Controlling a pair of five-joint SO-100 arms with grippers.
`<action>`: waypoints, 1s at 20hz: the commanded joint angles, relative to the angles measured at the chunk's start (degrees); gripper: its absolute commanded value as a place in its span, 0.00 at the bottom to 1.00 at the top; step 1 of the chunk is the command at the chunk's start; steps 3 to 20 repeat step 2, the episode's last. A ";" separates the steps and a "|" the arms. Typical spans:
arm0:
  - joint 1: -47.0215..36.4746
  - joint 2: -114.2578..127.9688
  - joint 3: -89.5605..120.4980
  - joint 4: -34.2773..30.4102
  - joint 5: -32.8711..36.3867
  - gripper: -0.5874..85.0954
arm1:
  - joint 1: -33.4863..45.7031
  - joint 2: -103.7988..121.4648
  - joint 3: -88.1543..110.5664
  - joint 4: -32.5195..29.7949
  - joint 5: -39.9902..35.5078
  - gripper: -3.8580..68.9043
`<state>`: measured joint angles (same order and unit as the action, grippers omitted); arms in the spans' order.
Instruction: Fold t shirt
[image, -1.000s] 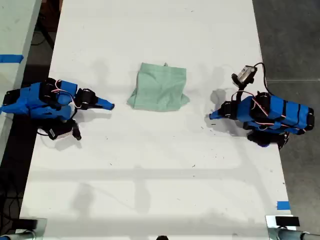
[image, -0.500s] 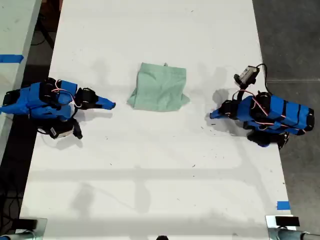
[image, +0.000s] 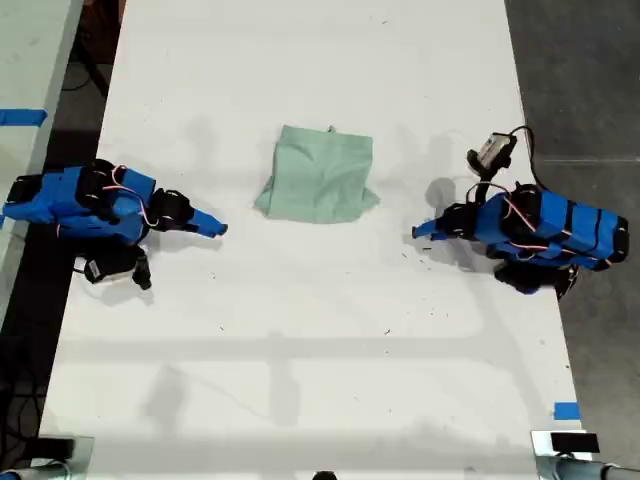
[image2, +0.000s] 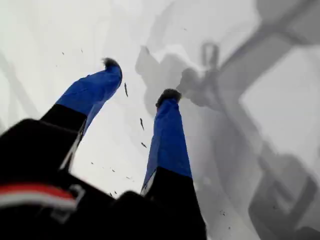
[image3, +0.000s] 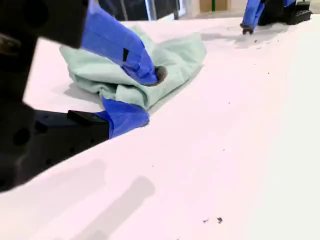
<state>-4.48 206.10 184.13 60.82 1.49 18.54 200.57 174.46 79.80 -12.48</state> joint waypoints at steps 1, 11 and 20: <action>1.67 0.44 -0.35 0.53 -7.29 0.13 | 0.79 0.44 2.64 -1.41 0.79 0.29; 1.58 0.44 -0.35 0.53 -7.29 0.14 | 0.79 0.44 2.64 -1.41 0.79 0.29; 1.58 0.44 -0.35 0.53 -7.29 0.14 | 0.79 0.44 2.64 -1.41 0.79 0.29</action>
